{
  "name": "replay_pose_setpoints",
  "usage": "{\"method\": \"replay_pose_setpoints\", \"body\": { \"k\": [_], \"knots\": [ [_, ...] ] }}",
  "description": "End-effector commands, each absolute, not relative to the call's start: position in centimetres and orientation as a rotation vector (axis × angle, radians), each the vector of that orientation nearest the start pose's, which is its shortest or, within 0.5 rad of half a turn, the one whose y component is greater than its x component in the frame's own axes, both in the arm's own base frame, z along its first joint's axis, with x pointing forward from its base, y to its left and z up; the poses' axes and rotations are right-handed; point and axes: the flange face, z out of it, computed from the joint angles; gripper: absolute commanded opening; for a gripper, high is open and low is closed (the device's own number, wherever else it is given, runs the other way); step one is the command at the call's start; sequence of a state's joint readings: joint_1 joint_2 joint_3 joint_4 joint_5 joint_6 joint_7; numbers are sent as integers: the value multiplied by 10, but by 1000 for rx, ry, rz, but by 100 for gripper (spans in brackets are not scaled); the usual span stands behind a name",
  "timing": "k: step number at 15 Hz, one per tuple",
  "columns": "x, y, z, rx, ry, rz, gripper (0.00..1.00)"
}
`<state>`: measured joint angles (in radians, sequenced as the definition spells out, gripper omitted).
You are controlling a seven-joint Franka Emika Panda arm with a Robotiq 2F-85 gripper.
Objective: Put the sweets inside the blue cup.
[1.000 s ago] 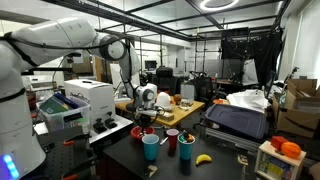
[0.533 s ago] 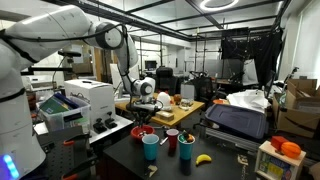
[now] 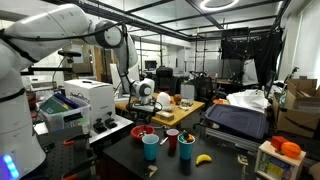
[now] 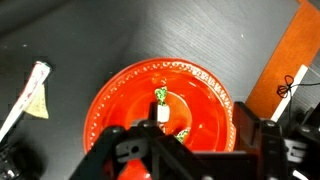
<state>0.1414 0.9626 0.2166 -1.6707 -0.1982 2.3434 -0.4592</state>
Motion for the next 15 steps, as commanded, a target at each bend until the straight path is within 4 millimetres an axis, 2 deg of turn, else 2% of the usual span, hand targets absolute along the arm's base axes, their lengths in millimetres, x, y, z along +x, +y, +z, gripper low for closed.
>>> {"method": "replay_pose_setpoints", "body": {
  "k": [1, 3, 5, 6, 8, 9, 12, 13, 15],
  "knots": [
    [588, 213, 36, -2757, -1313, 334, 100],
    [590, 214, 34, -2758, -1310, 312, 100],
    [592, 215, 31, -2759, -1307, 298, 92],
    [593, 216, 30, -2759, -1307, 297, 97],
    [593, 217, 28, -2758, -1305, 294, 90],
    [594, 217, 26, -2758, -1301, 292, 69],
    [596, 217, 23, -2760, -1296, 287, 48],
    [597, 217, 22, -2760, -1295, 285, 63],
    [599, 217, 20, -2764, -1289, 280, 67]
  ]
}}
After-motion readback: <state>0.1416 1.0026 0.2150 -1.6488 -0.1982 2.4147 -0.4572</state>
